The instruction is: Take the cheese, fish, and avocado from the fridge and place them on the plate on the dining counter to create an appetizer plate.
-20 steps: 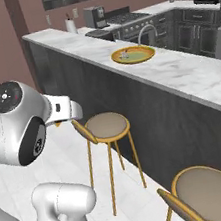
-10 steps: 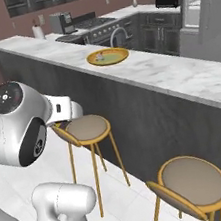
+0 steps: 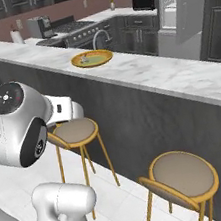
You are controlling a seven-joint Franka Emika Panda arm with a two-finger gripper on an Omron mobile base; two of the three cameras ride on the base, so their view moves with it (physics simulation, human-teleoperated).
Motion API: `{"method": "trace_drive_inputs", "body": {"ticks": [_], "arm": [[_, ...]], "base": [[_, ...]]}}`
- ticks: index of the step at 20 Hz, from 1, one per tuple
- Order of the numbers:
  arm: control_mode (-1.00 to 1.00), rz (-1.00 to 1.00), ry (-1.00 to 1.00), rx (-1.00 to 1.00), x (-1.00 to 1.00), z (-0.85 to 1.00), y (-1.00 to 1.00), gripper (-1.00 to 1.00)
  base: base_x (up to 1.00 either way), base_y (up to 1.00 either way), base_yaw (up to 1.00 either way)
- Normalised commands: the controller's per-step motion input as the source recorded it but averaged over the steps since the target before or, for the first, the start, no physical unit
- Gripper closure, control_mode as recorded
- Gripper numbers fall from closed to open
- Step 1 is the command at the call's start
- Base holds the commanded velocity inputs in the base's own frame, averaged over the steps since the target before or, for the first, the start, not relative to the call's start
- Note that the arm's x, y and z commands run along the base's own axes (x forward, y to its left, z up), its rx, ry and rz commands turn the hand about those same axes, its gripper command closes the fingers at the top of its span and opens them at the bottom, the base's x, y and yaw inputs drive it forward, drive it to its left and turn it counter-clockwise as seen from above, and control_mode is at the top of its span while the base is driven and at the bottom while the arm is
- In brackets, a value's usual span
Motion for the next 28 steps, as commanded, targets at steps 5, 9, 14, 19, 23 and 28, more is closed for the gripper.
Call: {"method": "trace_drive_inputs", "body": {"ticks": [5,9,14,19,23,28], "arm": [[1.00,0.00,0.00,0.00,0.00,0.00,0.00,1.00],[1.00,0.00,0.00,0.00,0.00,0.00,0.00,1.00],[1.00,0.00,0.00,0.00,0.00,0.00,0.00,1.00],[1.00,0.00,0.00,0.00,0.00,0.00,0.00,1.00],[1.00,0.00,0.00,0.00,0.00,0.00,0.00,1.00],[1.00,0.00,0.00,0.00,0.00,0.00,0.00,1.00]], "base": [[0.33,0.48,-0.23],[0.32,0.74,-0.19],[0.45,0.90,-0.14],[0.66,0.44,-0.20],[0.72,0.02,-0.22],[0.79,-0.06,-0.24]]}}
